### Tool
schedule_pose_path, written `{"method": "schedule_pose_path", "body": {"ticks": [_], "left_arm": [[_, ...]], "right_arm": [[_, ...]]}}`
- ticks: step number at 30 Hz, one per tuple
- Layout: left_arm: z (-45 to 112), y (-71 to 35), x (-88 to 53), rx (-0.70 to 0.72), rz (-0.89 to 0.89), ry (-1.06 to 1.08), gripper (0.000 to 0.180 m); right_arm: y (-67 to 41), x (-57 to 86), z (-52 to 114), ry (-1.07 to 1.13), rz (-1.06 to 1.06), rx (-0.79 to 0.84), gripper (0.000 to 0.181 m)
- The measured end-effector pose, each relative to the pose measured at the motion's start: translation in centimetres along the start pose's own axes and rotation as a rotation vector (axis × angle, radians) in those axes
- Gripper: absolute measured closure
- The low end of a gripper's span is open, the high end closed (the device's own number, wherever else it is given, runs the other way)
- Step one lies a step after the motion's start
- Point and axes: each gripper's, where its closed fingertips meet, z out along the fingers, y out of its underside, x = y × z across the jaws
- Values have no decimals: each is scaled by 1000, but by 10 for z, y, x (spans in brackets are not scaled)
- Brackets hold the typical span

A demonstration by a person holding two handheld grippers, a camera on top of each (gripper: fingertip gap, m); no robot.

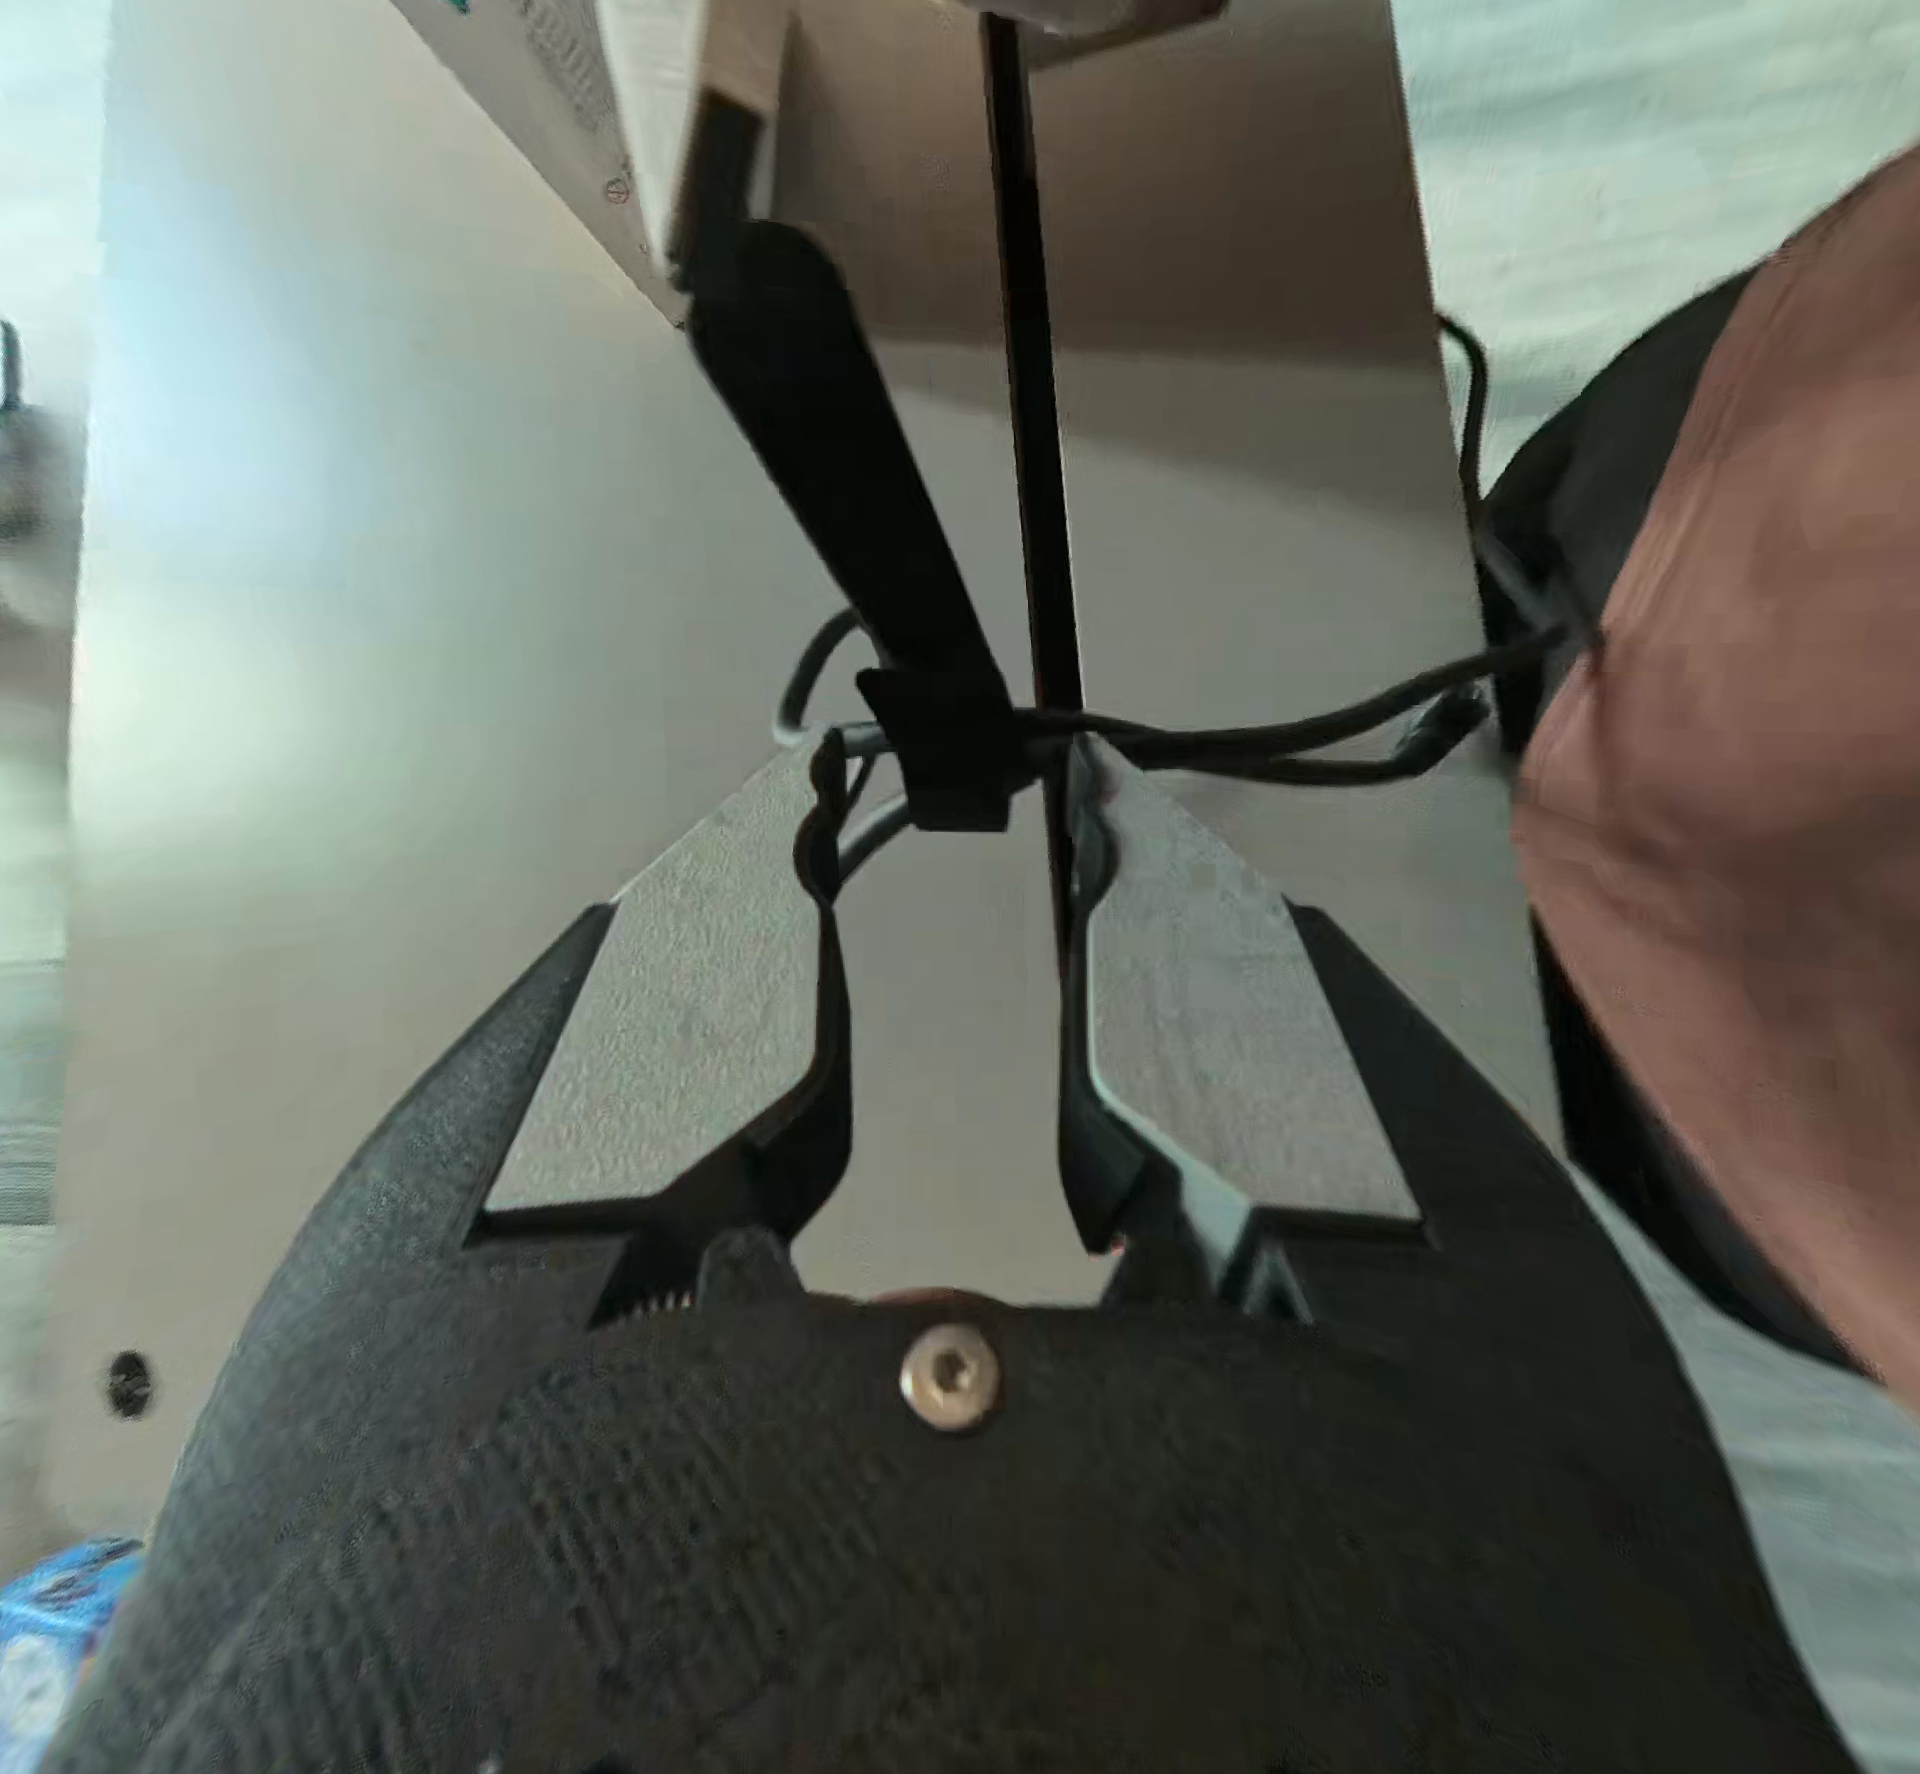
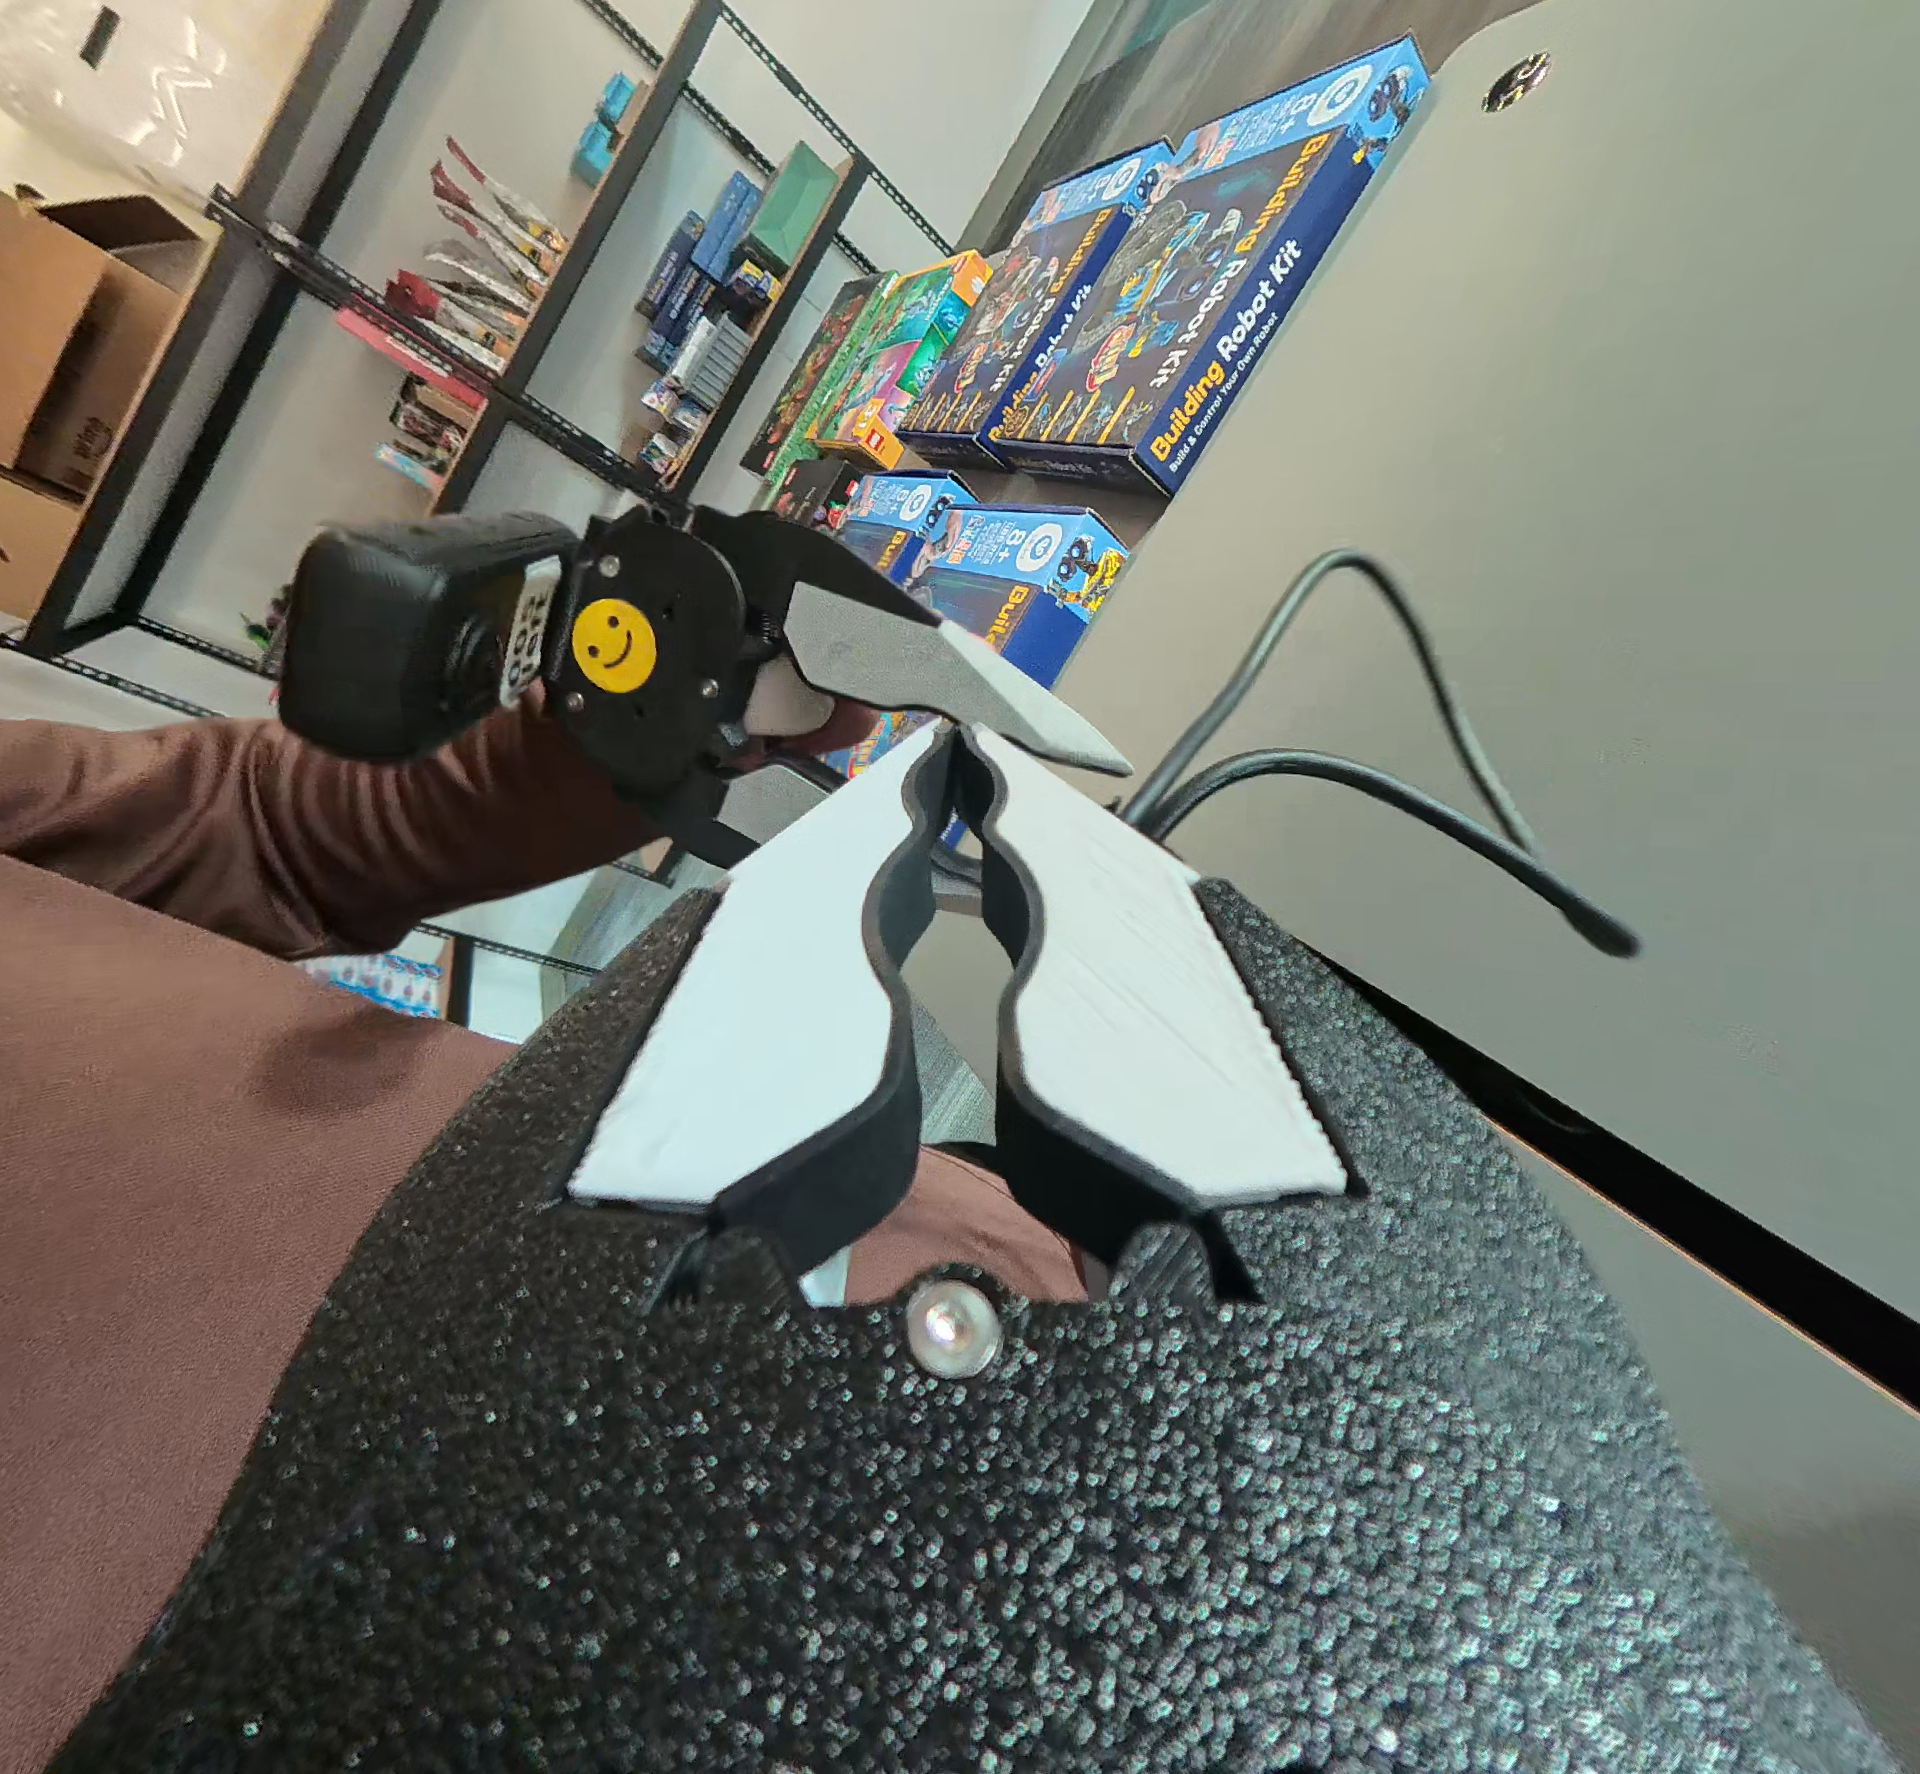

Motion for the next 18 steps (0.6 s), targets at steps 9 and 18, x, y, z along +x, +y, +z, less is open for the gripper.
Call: {"method": "schedule_pose_path", "body": {"ticks": [9,18], "left_arm": [[8,-16,11,115,-195,108,156],[-8,-11,-3,372,-519,74,157]], "right_arm": [[-3,-6,6,2,-23,-8,181],[-8,23,-26,53,98,103,181]]}}
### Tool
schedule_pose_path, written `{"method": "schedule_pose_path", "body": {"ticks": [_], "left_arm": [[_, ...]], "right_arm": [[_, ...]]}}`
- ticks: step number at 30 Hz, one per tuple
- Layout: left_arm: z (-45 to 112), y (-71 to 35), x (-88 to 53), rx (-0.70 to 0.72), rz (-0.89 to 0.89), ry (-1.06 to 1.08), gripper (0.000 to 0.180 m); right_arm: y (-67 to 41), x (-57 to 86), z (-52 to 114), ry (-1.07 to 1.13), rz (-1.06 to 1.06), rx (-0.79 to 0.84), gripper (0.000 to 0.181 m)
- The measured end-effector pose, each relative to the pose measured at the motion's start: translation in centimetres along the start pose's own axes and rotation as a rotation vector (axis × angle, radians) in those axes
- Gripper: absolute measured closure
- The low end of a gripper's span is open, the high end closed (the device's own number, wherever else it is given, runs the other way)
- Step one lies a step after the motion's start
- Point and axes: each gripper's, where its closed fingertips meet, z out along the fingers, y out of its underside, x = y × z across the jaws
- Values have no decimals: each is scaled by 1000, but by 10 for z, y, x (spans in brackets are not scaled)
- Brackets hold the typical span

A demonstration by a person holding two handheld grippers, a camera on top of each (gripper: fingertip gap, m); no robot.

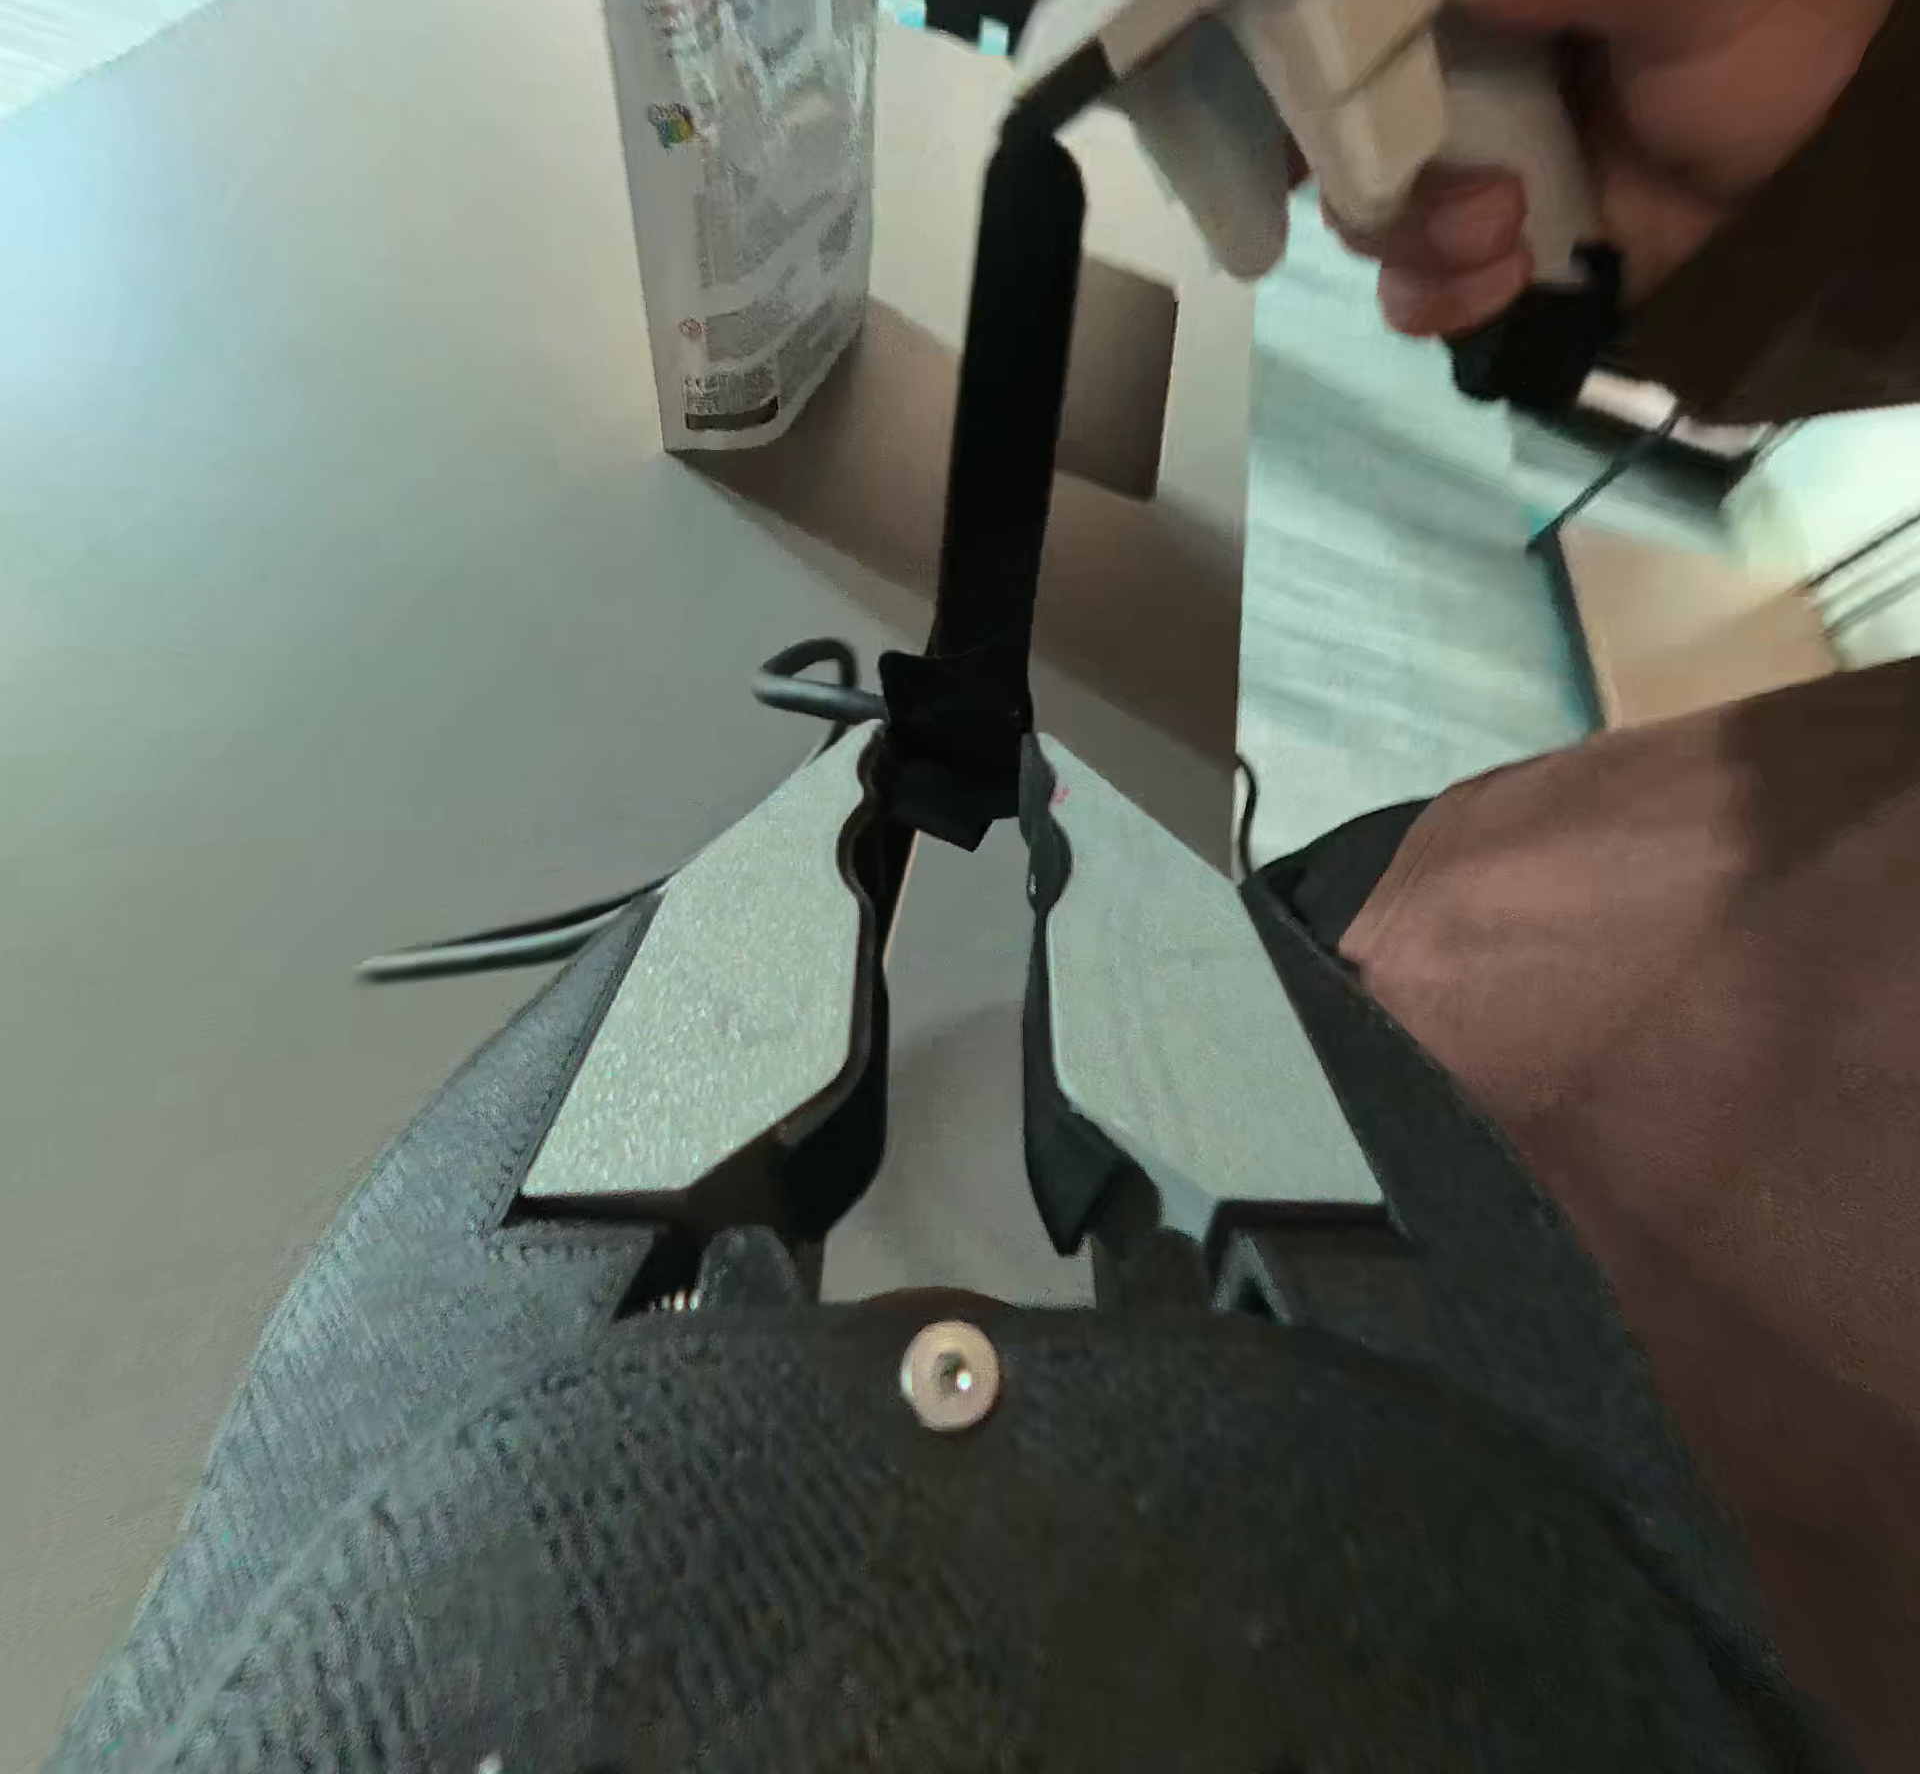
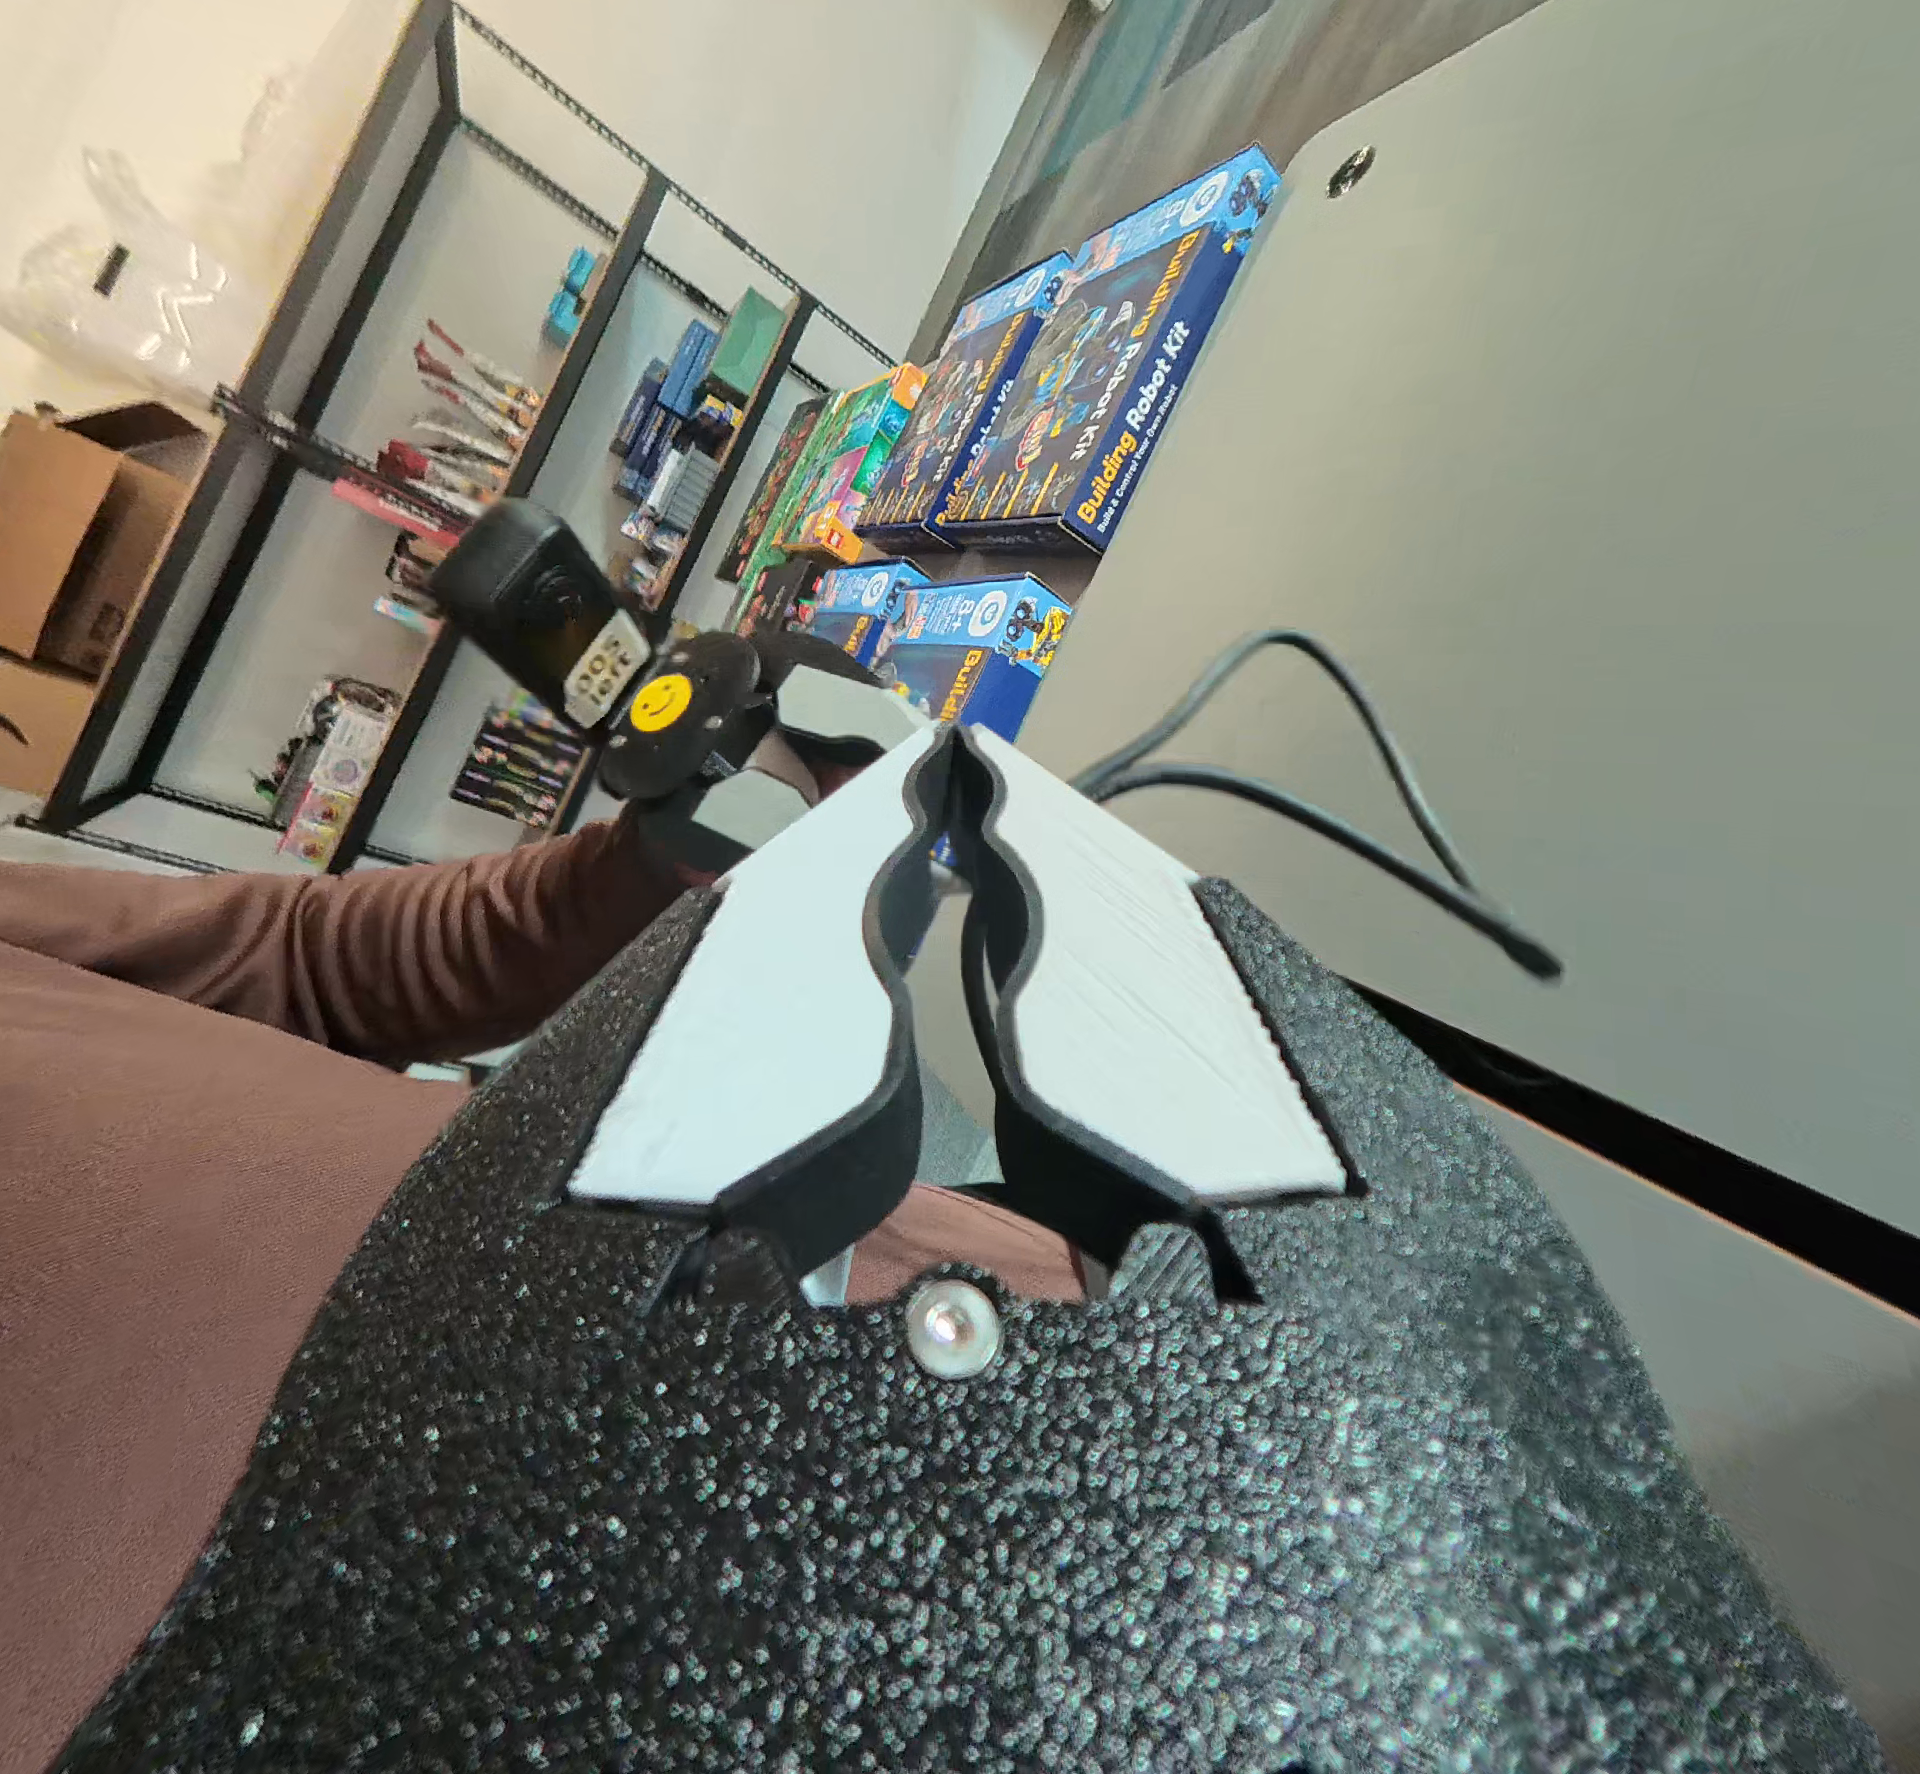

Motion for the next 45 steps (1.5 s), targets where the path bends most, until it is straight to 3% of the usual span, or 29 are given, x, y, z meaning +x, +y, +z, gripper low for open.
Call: {"method": "schedule_pose_path", "body": {"ticks": [3,8,10,14,18,25,26,29,30,34,41,43,45], "left_arm": [[-7,-5,-3,123,-168,44,157],[-15,-12,3,237,-237,84,157],[-19,-14,-9,309,-353,66,157],[-26,-2,-41,437,-609,17,158],[-24,6,-39,423,-624,12,158],[-34,2,-57,612,-850,56,159],[-36,3,-58,639,-887,61,178],[-71,34,-109,871,-1223,-77,180],[-80,41,-120,899,-1245,-121,180],[-67,36,-105,613,-965,-178,180],[-32,20,-84,356,-550,-198,180],[-21,18,-68,279,-437,-180,157],[-10,25,-49,167,-341,-131,152]], "right_arm": [[6,7,-7,-19,67,29,181],[11,19,-12,-30,145,69,181],[8,14,-11,-64,157,92,181],[-1,-14,-8,-70,20,88,181],[3,-9,-4,17,-44,24,181],[12,-5,-14,-3,21,68,181],[7,-11,-16,-14,13,96,181],[-20,-15,-32,-16,-9,174,181],[-21,-14,-34,-3,-39,147,181],[-18,-15,-30,-15,-71,50,181],[-9,-8,-9,-73,-9,4,181],[-4,-9,-4,-59,-42,-33,181],[0,-19,-1,-97,-60,-61,181]]}}
